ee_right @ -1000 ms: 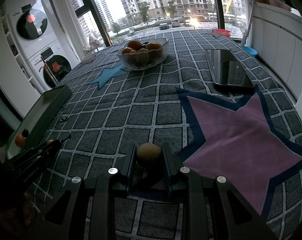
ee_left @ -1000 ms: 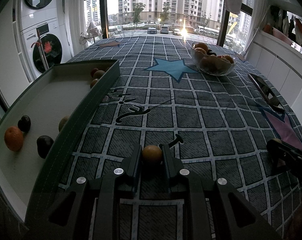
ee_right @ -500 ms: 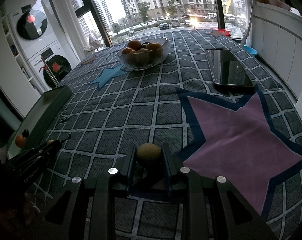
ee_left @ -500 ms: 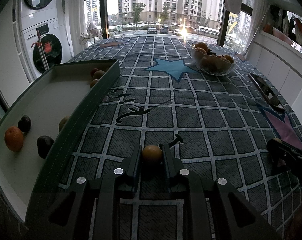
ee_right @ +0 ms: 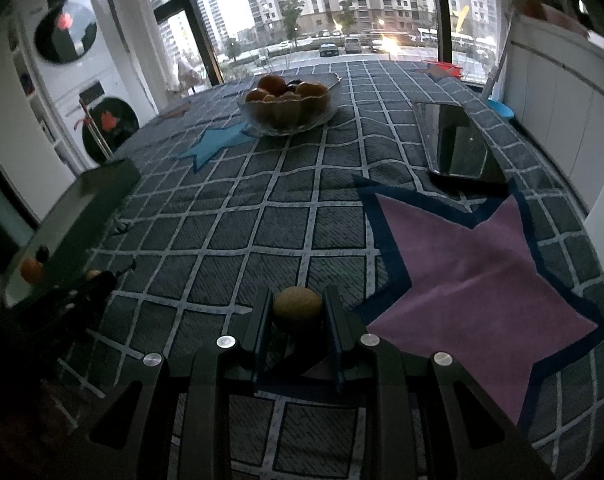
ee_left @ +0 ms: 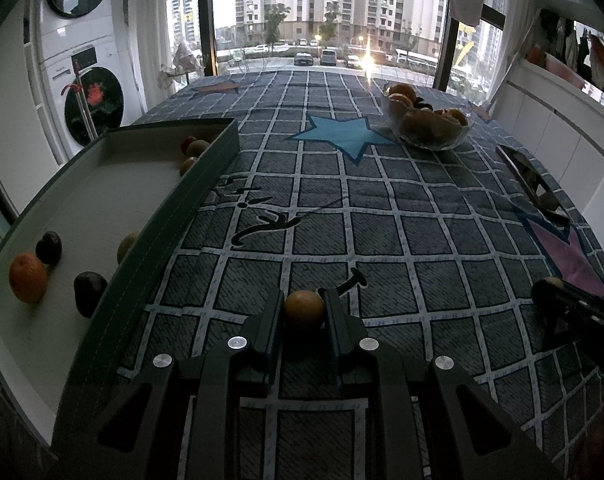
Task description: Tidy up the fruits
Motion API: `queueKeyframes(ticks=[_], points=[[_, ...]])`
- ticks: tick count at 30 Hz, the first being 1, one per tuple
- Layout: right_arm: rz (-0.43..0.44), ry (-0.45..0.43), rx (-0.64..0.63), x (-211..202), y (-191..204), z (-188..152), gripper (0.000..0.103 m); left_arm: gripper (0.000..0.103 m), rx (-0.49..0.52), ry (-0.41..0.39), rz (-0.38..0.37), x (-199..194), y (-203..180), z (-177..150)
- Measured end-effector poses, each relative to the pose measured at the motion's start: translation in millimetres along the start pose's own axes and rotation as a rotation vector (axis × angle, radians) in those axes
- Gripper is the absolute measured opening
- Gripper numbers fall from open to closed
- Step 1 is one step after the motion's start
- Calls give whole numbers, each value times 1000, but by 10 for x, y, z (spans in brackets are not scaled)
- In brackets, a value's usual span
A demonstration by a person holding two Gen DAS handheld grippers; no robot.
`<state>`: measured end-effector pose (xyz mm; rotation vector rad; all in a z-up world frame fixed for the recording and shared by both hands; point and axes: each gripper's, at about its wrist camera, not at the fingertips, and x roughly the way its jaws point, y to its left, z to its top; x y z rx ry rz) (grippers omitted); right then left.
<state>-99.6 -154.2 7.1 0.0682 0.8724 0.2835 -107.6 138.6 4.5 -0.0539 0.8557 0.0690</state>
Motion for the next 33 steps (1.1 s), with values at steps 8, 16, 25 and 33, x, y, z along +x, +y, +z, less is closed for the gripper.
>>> queueKeyframes(ticks=[8,16,25,33], points=[[46,66,77,-67,-155,45,28,22,-50,63,-82,16,116,90],[61,96,148,-258,-333,-47,28,22,-77,66,-196,-129,245,24],[108,135,114,-204,-48,31,28,22,-74,18,-158,-450,527,126],[188,167,-1,-12,651,339,28,22,-114,-16,-38,-556,1070,243]])
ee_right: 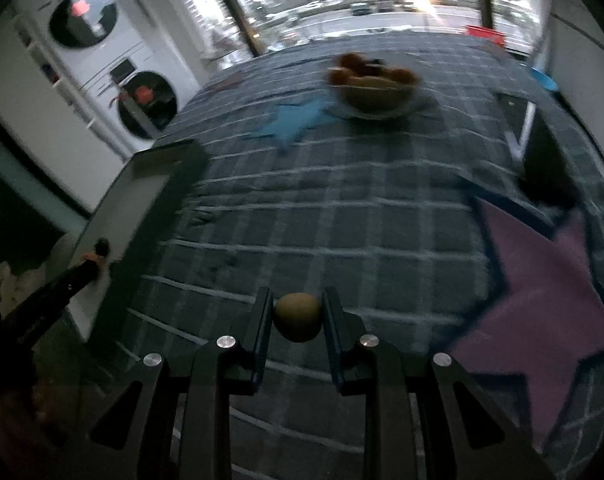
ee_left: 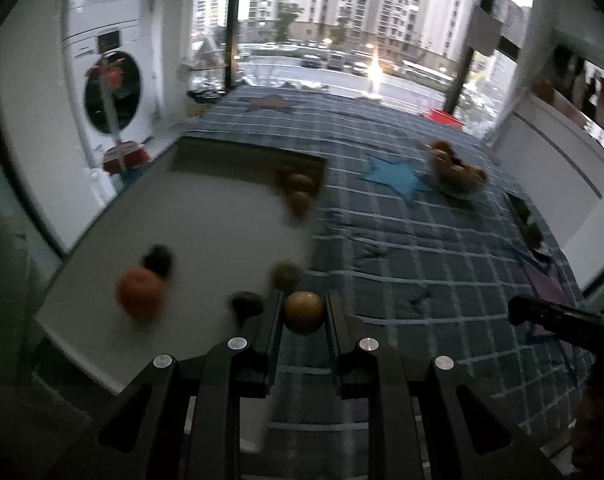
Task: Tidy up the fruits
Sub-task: 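Carry both tan fruits over the white tray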
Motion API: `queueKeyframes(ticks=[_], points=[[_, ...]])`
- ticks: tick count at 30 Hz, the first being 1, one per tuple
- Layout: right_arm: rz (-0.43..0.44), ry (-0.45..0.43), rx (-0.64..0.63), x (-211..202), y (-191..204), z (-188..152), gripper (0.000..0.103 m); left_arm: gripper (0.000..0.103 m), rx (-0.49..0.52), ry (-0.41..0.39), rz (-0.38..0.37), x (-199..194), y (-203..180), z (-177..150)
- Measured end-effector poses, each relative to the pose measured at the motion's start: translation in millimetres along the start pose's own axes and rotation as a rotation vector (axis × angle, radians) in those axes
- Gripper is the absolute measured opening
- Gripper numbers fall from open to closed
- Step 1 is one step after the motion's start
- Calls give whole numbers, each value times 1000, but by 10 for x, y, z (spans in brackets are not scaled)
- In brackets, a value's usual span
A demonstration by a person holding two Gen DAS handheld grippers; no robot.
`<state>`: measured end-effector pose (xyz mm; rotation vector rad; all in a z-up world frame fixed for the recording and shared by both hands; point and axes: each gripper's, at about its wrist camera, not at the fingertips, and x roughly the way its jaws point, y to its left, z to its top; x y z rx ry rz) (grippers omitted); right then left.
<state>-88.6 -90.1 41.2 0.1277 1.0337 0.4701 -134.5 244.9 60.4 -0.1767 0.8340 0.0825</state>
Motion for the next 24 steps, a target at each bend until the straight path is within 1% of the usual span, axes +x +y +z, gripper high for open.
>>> queueKeyframes(ticks=[4,7,10,14,18,22,24], points=[[46,39,-82,210,479,208,28,22,-37,-7,45,-4,275,59],[82,70,-129,368,807,341,28,22,-54,16,102,72,467,114],[105,90,-178,529,1140,459,28,22,-83,29,115,146,614,178],[132,109,-228,708,1524,568,28,22,-89,13,125,194,703,276],[147,125,-254,832,1747,619,27,22,-104,10,135,268,786,369],[150,135,-261,882,1832,675,27,22,-120,18,143,317,897,404],[135,121,-272,852,1819,704,28,22,-123,19,147,319,944,390]])
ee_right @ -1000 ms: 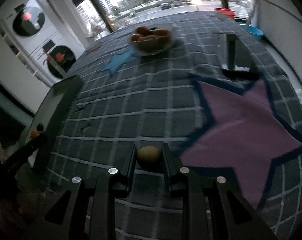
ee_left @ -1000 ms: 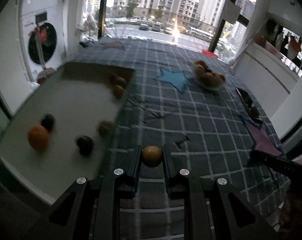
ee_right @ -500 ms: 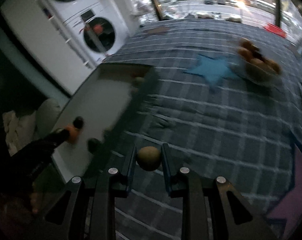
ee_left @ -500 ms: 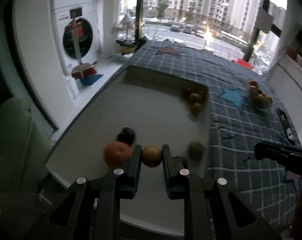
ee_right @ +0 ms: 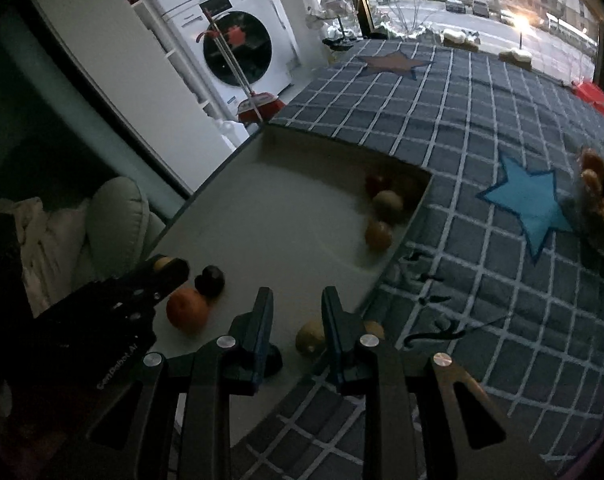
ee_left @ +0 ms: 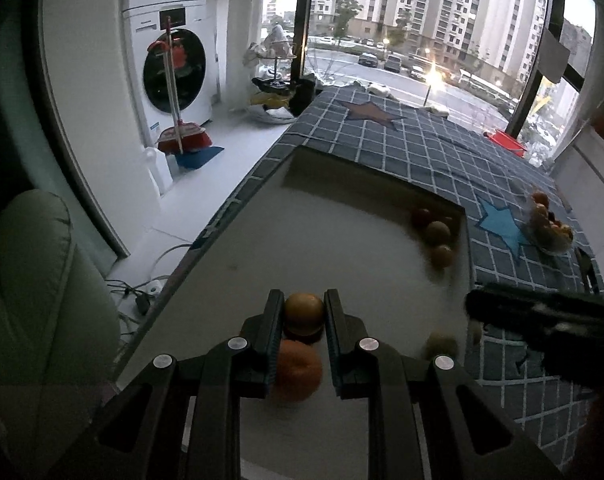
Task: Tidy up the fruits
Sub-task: 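Carry both tan fruits over the white tray, then open the right tool to drop its fruit in the tray while the left tool opens too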
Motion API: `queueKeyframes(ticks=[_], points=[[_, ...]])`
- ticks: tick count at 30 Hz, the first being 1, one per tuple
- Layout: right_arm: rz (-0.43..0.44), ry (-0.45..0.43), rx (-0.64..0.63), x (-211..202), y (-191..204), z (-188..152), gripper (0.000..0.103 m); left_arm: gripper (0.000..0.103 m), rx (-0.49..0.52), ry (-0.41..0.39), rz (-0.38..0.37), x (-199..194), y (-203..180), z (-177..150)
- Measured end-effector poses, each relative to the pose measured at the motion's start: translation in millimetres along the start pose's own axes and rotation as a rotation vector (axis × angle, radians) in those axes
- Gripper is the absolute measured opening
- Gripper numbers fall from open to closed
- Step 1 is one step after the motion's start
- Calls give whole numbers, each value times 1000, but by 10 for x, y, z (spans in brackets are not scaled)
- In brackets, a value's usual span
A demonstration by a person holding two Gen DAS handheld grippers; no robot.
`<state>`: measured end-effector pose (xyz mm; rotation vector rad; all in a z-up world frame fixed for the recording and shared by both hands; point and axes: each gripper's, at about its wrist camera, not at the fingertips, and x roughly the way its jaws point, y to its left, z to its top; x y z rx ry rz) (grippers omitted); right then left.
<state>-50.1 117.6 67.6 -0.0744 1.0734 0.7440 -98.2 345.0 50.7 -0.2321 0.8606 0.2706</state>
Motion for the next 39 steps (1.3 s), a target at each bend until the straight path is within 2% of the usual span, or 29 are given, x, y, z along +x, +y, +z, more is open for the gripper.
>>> queueKeyframes(ticks=[6,12,13,15,17,21,25,34,36,39], points=[[-28,9,43,-25,-195,-1,28,22,-7,13,10,57,67,-41],[-34,23,37,15,-171,5,29,22,-3,11,12,62,57,-38],[-45,27,36,20,-179,10,34,22,-5,12,13,60,55,-41],[-75,20,45,5,-245,-13,74,22,-6,10,13,44,55,-56],[-113,-13,28,-46,-330,-92,78,22,-3,11,14,44,57,-57],[-151,23,-66,-10,-498,-342,77,22,9,15,21,59,60,-71],[-118,37,-122,80,-568,-450,63,22,4,23,25,81,67,-63],[-107,22,-440,377,-161,-468,45,22,42,45,56,118,5,-67],[-91,23,-449,378,-168,-450,29,22,46,50,54,122,6,-63],[-56,34,-421,349,-224,-428,29,22,61,46,63,123,-19,-66]])
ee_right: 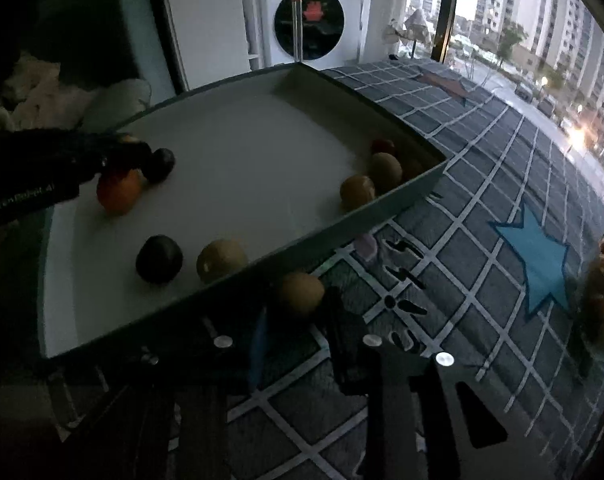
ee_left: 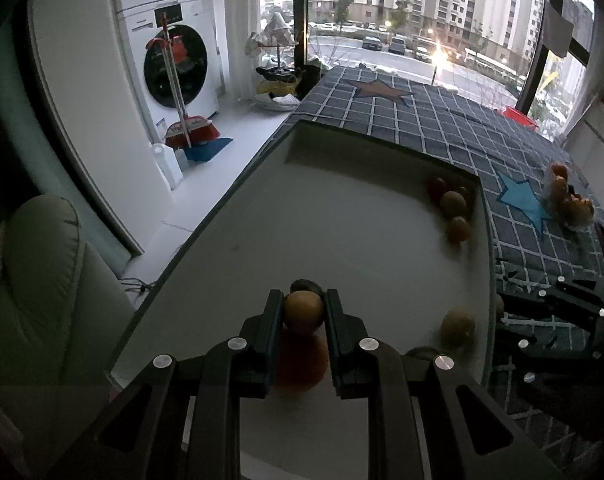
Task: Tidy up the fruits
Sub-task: 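Open the right tool to drop its fruit in the tray while the left tool opens too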
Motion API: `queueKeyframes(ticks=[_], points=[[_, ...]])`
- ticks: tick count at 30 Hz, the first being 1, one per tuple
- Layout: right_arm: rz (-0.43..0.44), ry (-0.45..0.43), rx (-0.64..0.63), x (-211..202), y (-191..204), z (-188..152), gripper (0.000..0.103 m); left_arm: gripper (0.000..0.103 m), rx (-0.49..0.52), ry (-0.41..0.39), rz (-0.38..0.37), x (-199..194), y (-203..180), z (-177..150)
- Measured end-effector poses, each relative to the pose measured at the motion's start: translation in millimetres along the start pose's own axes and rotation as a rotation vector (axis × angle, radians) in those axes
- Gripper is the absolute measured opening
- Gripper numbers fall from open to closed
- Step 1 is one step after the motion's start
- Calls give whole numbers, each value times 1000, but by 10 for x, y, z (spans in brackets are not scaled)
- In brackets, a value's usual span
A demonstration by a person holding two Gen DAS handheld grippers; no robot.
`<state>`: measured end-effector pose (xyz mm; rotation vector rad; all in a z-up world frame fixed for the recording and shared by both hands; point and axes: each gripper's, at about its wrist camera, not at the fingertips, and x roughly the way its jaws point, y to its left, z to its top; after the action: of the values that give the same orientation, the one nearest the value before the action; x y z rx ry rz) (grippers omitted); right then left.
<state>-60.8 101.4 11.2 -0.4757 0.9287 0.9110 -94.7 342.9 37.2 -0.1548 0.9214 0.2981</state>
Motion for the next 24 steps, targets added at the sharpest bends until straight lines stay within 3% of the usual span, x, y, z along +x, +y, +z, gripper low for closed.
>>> queueKeyframes(ticks=[6,11,20,22,23,24], points=[[45,-24,114,-246,-127,65,29,22,-2,2,-1,4,13,-2],[71,-36,126,-336,25,317,29,22,-5,1,-3,7,-7,15],[40,58,170,-92,269,489,30,22,-9,15,9,26,-21,17],[35,64,179,-92,274,497,36,22,-10,19,16,38,-22,11],[34,61,182,-108,282,505,45,22,-9,20,20,43,-23,5],[30,55,184,-107,274,522,63,22,-8,19,24,42,-27,1]])
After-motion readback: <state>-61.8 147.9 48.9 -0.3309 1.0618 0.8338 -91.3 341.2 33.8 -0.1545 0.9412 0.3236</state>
